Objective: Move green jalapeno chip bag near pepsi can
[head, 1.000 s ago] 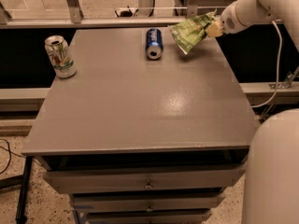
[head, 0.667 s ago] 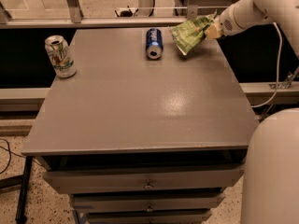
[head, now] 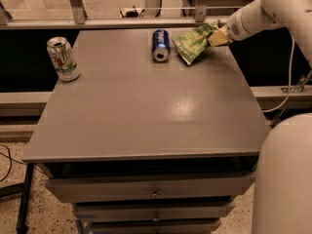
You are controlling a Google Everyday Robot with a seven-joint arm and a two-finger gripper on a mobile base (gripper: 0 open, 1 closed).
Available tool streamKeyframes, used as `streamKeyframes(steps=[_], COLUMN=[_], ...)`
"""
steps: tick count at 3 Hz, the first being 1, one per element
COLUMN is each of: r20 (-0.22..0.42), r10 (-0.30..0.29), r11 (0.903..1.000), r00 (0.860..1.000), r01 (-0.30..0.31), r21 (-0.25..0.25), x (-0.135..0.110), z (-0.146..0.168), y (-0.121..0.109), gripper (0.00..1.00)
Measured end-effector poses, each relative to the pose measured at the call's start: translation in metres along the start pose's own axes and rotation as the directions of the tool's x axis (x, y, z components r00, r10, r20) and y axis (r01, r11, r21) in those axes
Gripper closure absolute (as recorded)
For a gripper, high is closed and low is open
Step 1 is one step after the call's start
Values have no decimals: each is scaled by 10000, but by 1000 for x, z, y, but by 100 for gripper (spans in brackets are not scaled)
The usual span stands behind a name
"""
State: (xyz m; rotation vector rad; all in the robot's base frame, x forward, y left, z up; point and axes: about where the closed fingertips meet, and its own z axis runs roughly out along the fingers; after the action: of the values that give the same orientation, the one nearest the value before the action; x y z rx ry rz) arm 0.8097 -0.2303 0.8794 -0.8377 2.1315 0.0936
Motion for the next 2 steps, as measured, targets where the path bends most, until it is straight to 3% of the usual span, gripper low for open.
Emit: streamKeyframes(steps=[1, 2], r20=[35, 189], r10=[93, 153], r11=[9998, 9983], r00=[10000, 9997], r01=[-93, -142], r21=[-148, -562], x=[3, 9], z=[-1, -15], y=[5, 16], gripper=[14, 0])
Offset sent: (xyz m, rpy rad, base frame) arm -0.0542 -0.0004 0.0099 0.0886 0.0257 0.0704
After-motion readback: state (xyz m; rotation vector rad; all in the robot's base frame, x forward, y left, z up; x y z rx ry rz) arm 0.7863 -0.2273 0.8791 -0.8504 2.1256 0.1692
